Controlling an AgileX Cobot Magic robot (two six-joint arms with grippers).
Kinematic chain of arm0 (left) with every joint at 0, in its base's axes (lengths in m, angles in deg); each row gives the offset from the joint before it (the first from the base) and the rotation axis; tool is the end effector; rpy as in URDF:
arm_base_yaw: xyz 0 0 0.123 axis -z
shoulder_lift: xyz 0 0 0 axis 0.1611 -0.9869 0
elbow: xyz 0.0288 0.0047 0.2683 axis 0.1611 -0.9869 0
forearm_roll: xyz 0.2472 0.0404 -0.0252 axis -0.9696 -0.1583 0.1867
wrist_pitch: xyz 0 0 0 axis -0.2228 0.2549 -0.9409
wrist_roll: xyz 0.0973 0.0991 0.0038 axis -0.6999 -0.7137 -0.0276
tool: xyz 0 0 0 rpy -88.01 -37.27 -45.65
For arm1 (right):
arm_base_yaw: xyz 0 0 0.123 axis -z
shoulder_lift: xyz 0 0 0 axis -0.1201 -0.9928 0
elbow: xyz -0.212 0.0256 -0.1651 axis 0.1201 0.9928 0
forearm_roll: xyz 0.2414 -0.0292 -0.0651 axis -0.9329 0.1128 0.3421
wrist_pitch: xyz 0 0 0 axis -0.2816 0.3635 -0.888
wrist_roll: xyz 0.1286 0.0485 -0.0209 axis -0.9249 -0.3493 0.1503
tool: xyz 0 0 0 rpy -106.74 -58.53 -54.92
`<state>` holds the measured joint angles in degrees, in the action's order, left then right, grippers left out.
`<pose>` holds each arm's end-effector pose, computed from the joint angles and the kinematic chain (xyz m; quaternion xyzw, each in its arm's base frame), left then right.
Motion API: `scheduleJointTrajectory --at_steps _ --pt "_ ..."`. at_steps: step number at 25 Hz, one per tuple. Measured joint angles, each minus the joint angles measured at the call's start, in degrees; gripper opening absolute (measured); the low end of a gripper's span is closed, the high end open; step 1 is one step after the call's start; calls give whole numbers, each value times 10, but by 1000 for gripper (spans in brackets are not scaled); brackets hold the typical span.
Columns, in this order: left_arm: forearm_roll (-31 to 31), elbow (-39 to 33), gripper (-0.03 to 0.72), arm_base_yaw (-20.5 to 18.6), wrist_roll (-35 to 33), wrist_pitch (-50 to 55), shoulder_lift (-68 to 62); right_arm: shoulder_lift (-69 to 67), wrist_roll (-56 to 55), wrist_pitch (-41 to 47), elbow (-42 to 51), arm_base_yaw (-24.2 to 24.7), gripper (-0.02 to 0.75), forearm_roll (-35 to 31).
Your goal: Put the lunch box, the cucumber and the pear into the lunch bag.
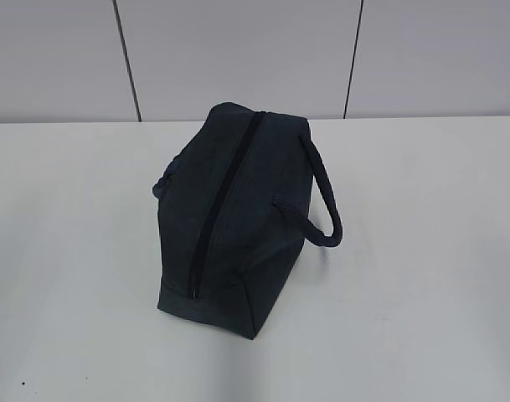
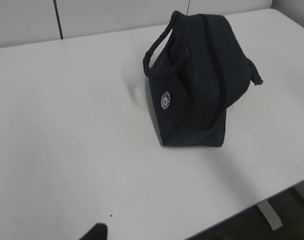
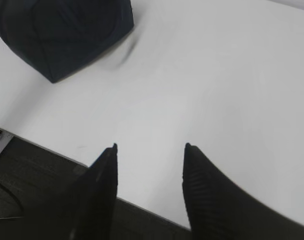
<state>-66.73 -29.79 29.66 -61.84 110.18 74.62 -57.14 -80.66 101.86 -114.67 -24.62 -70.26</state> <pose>0.0449 -0.0327 0.2962 0.2036 0.8738 -0.1154 0.4262 0.0426 0.0120 0.3025 -0.1743 0.8711 0.0452 0.4568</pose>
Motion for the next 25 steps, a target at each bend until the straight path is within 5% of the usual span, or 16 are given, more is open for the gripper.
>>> scheduleJointTrajectory --at_steps 11,25 --pt "-37 -94 391 0 0 18 143 100 -1 -41 136 0 343 -12" --pt "-35 -125 389 0 1 -83 144 109 -1 -67 151 0 304 -11"
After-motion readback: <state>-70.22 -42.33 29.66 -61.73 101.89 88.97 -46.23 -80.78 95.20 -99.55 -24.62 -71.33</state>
